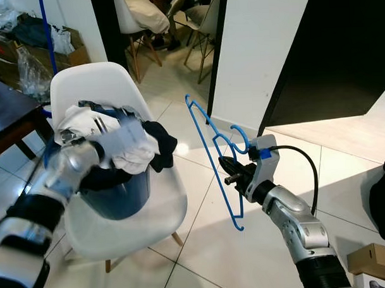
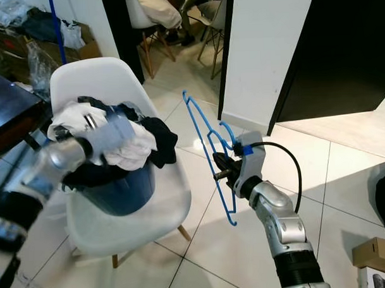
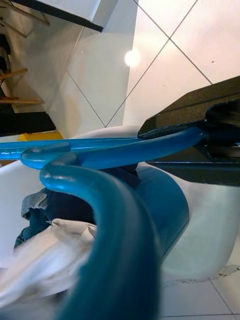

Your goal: Hang hanger

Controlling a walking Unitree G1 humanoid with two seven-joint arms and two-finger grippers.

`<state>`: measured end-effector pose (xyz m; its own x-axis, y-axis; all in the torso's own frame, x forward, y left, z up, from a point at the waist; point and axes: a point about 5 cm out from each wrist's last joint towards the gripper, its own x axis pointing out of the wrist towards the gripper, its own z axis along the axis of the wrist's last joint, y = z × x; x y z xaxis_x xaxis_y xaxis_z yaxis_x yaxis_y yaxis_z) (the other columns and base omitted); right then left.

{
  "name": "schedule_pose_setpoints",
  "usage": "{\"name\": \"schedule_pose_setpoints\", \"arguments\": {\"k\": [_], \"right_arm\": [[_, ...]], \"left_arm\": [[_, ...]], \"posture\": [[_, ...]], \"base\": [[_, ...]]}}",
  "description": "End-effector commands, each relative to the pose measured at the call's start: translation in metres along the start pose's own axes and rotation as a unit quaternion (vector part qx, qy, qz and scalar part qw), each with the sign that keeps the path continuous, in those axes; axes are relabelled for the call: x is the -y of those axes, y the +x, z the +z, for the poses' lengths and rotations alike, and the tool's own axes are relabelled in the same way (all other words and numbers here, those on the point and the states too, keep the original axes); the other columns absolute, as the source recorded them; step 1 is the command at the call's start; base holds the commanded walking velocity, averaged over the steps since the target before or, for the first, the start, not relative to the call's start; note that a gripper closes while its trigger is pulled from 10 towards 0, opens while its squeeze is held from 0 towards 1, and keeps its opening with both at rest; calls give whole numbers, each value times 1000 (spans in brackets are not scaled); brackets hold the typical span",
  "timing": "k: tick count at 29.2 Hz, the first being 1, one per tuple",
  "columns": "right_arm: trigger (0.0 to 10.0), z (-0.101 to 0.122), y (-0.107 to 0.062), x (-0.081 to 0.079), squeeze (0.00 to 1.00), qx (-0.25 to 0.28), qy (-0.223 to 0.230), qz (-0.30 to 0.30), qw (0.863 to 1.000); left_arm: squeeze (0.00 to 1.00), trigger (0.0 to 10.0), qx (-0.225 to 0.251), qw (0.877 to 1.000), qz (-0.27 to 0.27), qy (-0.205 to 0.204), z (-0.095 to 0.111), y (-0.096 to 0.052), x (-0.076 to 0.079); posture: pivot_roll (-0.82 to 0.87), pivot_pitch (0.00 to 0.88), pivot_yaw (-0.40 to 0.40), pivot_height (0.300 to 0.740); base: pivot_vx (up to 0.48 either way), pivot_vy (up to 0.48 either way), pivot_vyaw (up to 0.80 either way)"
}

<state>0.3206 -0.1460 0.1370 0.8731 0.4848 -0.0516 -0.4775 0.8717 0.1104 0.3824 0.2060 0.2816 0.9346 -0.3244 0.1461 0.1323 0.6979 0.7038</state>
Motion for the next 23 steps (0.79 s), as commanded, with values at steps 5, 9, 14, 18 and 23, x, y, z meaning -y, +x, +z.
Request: {"name": "schedule_pose_setpoints", "arguments": {"k": [5,9,14,18,23], "right_arm": [[10000,-5,1,2,0,-5,12,-3,1000],[10000,-5,3,2,0,-5,13,-4,1000],[10000,-6,4,3,0,-3,14,-7,1000],[10000,-5,5,4,0,5,20,-4,1000],[10000,3,0,7,0,60,71,-1,996]], "left_arm": [[0,0,88,987,65,-113,40,-6,-53],[0,0,126,978,77,-149,56,-12,-72],[0,0,177,959,60,-213,70,-18,-77],[0,0,191,949,42,-247,71,-21,-74],[0,1255,292,887,-82,-348,99,-38,-51]], "posture": [[-21,130,-25,740],[-18,117,-17,740],[-12,101,-13,740],[-9,92,-9,740],[-2,75,1,740]], "base": [[0,0,0],[0,0,0],[0,0,0],[0,0,0],[0,0,0]]}}
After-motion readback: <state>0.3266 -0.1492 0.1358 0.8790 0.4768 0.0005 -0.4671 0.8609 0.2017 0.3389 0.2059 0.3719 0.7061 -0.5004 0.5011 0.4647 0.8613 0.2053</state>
